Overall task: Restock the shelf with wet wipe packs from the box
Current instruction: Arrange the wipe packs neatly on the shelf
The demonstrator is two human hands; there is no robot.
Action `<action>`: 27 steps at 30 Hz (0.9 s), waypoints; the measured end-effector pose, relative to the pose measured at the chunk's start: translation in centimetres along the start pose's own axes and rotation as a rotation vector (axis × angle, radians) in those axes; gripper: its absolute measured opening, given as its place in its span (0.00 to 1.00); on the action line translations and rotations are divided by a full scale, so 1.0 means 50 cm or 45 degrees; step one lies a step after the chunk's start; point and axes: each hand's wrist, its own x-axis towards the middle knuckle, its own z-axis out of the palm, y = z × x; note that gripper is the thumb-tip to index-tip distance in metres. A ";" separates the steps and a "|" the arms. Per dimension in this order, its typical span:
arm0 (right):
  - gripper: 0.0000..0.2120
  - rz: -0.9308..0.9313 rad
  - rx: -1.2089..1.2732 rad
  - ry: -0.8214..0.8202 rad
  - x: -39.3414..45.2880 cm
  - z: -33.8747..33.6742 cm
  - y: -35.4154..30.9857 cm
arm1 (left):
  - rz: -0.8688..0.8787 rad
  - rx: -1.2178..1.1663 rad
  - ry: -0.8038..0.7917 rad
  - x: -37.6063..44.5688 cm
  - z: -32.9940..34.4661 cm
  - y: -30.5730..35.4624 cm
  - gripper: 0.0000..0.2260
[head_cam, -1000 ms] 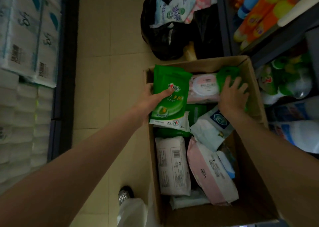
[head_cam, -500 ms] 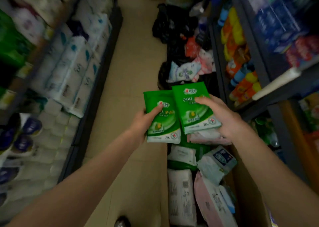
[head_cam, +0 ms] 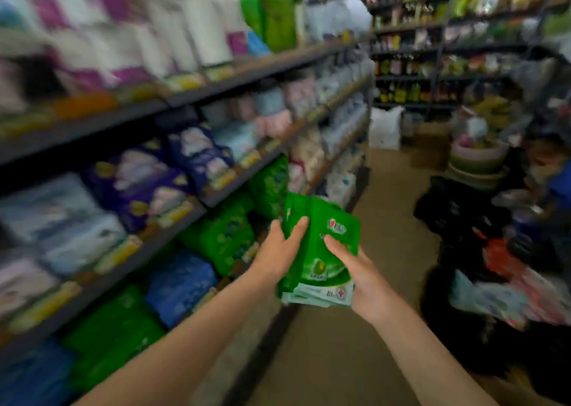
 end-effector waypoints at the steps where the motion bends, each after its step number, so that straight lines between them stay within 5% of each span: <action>1: 0.18 -0.026 -0.048 -0.061 0.015 0.072 -0.002 | 0.010 -0.001 0.032 -0.002 -0.073 0.024 0.29; 7: 0.37 -0.484 -0.294 -0.387 0.057 0.489 -0.050 | 0.298 -0.286 0.054 -0.098 -0.473 0.178 0.20; 9: 0.41 -0.594 -0.313 -0.505 0.061 0.608 -0.066 | 0.444 -0.240 0.141 -0.146 -0.577 0.216 0.26; 14: 0.35 -0.836 -0.560 -0.848 0.070 0.838 -0.063 | 0.743 0.126 0.479 -0.230 -0.785 0.249 0.24; 21: 0.29 -1.113 -0.926 -1.223 0.105 1.062 -0.052 | 0.852 0.391 0.879 -0.289 -0.970 0.269 0.29; 27: 0.37 -1.384 -0.948 -1.173 0.215 1.096 -0.157 | 0.858 0.819 1.051 -0.178 -0.981 0.368 0.27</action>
